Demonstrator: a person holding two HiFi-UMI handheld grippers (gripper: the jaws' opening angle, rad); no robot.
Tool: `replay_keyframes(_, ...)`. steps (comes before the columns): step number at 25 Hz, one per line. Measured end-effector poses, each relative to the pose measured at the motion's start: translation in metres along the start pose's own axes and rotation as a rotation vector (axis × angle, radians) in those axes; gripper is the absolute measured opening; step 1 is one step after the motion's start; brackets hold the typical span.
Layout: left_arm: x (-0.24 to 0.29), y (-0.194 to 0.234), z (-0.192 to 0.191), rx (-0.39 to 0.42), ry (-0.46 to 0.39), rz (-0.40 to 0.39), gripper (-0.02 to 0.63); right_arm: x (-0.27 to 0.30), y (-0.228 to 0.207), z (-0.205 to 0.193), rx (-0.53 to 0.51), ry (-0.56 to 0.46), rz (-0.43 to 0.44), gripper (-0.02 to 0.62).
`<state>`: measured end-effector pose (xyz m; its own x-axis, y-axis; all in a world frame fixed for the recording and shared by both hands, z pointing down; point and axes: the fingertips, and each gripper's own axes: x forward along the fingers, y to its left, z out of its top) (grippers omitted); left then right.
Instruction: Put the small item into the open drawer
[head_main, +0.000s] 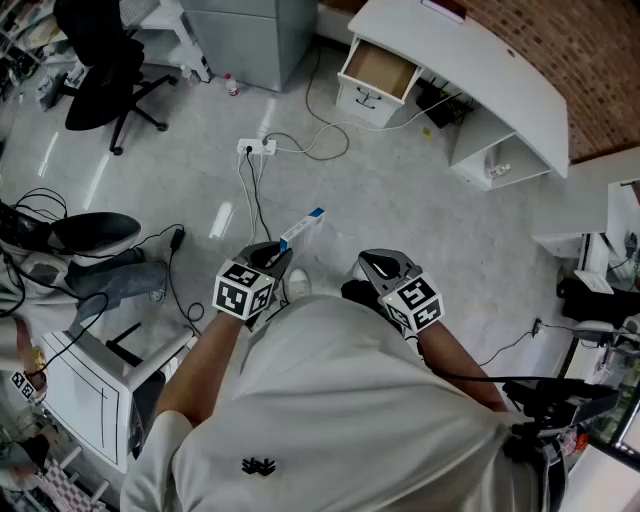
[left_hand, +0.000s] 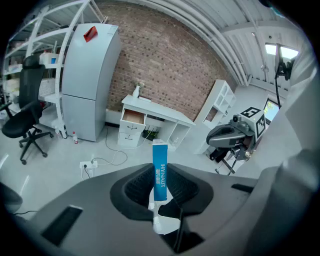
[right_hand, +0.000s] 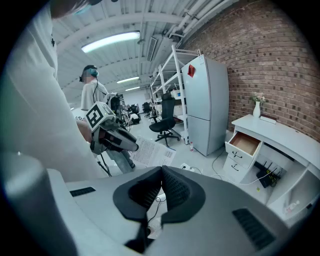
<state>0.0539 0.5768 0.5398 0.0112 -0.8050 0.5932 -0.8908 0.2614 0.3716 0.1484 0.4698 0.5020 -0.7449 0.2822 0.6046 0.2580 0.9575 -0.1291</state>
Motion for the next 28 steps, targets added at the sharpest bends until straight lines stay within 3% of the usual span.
replay_keyframes(5, -0.009, -0.001, -0.002, 0.009, -0.008, -0.032, 0.084, 0.002, 0.012, 0.007, -0.014, -0.009, -0.029, 0.029)
replay_keyframes(14, 0.020, -0.006, 0.016, 0.037, 0.033, -0.087, 0.084, -0.017, -0.012, 0.004, 0.103, -0.044, -0.106, 0.029)
replay_keyframes(21, 0.088, -0.004, 0.073, 0.073, 0.092, -0.081, 0.084, -0.021, -0.097, 0.006, 0.153, -0.077, -0.133, 0.035)
replay_keyframes(23, 0.115, -0.007, 0.106, 0.076, 0.106, -0.077, 0.084, -0.026, -0.140, 0.017, 0.156, -0.085, -0.140, 0.092)
replay_keyframes(28, 0.196, -0.001, 0.204, 0.129, 0.143, -0.053, 0.084, -0.034, -0.254, 0.047, 0.189, -0.113, -0.148, 0.094)
